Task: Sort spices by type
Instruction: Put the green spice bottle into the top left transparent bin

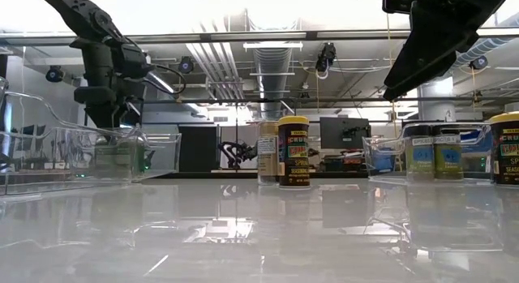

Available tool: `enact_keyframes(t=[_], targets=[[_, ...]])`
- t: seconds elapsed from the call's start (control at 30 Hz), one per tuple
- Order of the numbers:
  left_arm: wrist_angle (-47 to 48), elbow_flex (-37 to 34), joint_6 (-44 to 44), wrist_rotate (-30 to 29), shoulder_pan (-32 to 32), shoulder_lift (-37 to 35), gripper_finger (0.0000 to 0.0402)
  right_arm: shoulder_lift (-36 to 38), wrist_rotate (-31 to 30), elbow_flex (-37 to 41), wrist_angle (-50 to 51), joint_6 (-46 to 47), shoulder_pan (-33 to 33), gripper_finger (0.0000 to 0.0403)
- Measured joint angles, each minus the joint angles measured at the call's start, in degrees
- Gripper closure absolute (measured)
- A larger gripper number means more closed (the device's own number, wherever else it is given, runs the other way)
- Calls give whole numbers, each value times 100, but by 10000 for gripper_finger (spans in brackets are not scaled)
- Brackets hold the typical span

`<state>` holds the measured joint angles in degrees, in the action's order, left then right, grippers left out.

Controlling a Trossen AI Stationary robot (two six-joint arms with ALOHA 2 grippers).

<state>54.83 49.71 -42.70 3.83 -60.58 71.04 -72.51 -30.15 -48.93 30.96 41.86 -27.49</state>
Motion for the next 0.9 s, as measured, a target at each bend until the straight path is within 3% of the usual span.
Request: enact_keyframes(t=[0.53,0.9], targets=[[395,188,192,22,79,-278,185,0,0,0,2,-57,3,99],[771,684,600,364,396,-347,184,0,-4,0,2,-96,42,103]])
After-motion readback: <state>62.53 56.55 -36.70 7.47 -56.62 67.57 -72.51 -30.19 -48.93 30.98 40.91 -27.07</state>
